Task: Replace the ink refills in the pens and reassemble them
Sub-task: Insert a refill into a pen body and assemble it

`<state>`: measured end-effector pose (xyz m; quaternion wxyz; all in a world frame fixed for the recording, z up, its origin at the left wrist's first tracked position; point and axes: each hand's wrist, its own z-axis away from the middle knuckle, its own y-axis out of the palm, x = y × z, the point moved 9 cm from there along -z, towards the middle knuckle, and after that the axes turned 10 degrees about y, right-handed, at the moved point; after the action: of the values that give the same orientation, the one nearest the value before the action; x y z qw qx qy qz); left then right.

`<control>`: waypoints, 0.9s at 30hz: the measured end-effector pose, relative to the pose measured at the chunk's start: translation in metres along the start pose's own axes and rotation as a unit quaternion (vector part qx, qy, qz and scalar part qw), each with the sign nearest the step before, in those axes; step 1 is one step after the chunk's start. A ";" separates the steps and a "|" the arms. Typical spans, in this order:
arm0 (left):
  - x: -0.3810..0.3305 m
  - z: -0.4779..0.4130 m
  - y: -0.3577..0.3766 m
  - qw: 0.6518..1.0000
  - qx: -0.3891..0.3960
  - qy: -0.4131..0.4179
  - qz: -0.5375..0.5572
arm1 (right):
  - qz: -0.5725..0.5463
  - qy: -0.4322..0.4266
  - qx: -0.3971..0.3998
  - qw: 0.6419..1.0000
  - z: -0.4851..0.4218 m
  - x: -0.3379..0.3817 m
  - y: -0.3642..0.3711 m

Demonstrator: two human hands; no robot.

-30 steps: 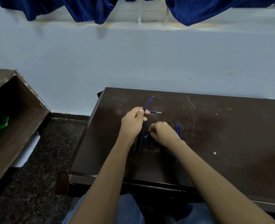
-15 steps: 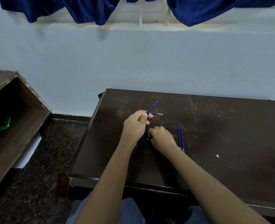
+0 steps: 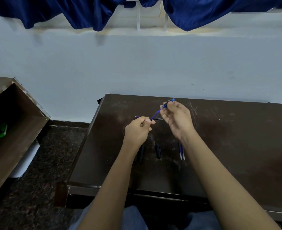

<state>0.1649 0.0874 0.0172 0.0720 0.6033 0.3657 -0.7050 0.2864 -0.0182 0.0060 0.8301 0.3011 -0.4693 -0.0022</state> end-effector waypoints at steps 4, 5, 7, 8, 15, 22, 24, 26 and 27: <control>-0.003 -0.004 0.001 1.000 -0.018 0.000 0.014 | -0.093 0.014 0.024 0.995 0.002 0.004 0.004; -0.003 -0.005 0.001 1.000 -0.017 0.004 0.011 | -0.095 0.016 0.023 0.995 0.003 0.004 0.005; -0.003 -0.008 0.002 1.000 -0.014 0.009 0.005 | -0.093 0.015 0.025 0.995 0.005 0.004 0.008; -0.003 -0.010 0.002 1.000 -0.013 0.011 0.002 | -0.095 0.014 0.027 0.995 0.005 0.004 0.009; -0.006 -0.016 0.002 0.999 0.002 0.033 -0.028 | -0.079 -0.002 0.014 0.997 -0.002 0.005 0.004; -0.007 -0.019 0.005 0.997 0.015 0.045 -0.056 | -0.051 -0.007 0.015 0.999 -0.005 0.006 0.002; -0.006 -0.019 0.005 0.997 0.016 0.046 -0.059 | -0.031 -0.010 0.014 0.999 -0.004 0.007 0.002; -0.005 -0.019 0.005 0.997 0.017 0.048 -0.060 | -0.006 -0.011 0.012 1.000 -0.005 0.006 0.002; -0.005 -0.019 0.006 0.997 0.019 0.050 -0.060 | 0.008 -0.011 0.010 1.000 -0.005 0.006 0.002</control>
<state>0.1845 0.0926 0.0193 -0.0005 0.6157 0.3911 -0.6841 0.2930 -0.0161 0.0094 0.8217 0.3057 -0.4809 0.0059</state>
